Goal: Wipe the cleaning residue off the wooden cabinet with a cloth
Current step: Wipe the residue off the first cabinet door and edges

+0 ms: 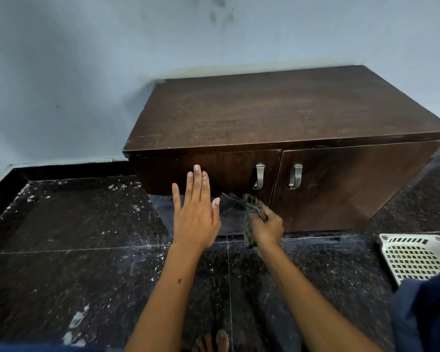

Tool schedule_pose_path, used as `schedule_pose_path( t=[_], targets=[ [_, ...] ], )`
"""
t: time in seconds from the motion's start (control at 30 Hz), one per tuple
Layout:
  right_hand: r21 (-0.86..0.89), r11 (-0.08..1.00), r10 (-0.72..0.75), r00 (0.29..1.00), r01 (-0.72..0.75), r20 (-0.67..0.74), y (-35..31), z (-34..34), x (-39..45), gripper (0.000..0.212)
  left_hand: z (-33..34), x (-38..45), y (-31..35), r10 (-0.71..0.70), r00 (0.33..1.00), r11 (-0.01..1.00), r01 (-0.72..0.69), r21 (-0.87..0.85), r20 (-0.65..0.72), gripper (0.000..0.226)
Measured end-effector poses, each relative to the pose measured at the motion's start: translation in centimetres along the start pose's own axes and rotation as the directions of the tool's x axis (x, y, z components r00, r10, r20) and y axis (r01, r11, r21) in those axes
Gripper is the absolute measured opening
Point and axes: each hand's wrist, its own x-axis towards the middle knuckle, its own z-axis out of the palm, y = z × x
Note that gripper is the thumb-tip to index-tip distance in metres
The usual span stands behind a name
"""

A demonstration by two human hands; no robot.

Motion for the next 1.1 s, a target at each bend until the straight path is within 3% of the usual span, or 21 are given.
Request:
schedule_pose_path(
  t=[0.07, 0.17, 0.23, 0.33, 0.43, 0.63, 0.73, 0.83, 0.9, 1.1],
  targets=[
    [0.171, 0.985, 0.013, 0.997, 0.000, -0.074, -1.0, 0.7, -0.1, 0.044, -0.2, 0.3, 0.0, 0.017, 1.000, 1.000, -0.017, 0.008, -0.016, 0.060],
    [0.285, 0.958, 0.045, 0.986, 0.003, -0.161, -1.1, 1.9, -1.0, 0.024, 0.0, 0.0, -0.2, 0.024, 1.000, 0.999, -0.024, 0.027, 0.002, 0.060],
    [0.349, 0.929, 0.202, 0.958, -0.121, -0.205, 0.1, 1.9, -1.4, 0.014, 0.2, -0.4, -0.5, 0.027, 1.000, 0.999, -0.028, 0.034, 0.008, 0.060],
    [0.573, 0.748, 0.486, 0.865, -0.335, -0.128, 0.0, 1.2, -0.5, 0.021, 0.1, -0.3, -1.0, 0.032, 0.999, 0.999, -0.031, 0.030, -0.012, 0.059],
    [0.588, 0.742, 0.473, 0.873, -0.322, -0.117, -1.3, 1.2, 1.0, 0.028, 0.2, 0.2, -1.1, 0.043, 0.999, 0.999, -0.042, 0.026, -0.033, 0.060],
    [0.588, 0.698, 0.448, 0.890, -0.408, 0.086, -2.4, 5.3, -1.5, 0.029, 0.8, -0.1, -1.4, 0.036, 0.999, 0.999, -0.035, 0.039, -0.032, 0.060],
    [0.587, 0.688, 0.480, 0.874, -0.426, 0.072, -2.1, 5.3, -1.0, 0.029, 0.8, 0.2, -1.2, 0.048, 0.998, 0.998, -0.047, 0.034, -0.040, 0.061],
    [0.603, 0.621, 0.600, 0.799, -0.501, 0.046, -1.7, 3.5, 0.8, 0.028, 0.9, 0.2, -1.3, 0.051, 0.998, 0.998, -0.050, 0.041, -0.038, 0.060],
    [0.616, 0.589, 0.641, 0.767, -0.523, 0.038, -1.6, 2.4, 1.4, 0.017, 0.9, -0.1, -1.4, 0.059, 0.997, 0.997, -0.057, 0.054, -0.046, 0.059],
    [0.652, 0.615, 0.568, 0.823, -0.444, 0.025, -2.6, 3.8, -0.4, 0.025, 0.8, -0.4, -3.2, -0.057, 0.993, 0.998, 0.058, 0.015, -0.108, 0.060]
  ],
)
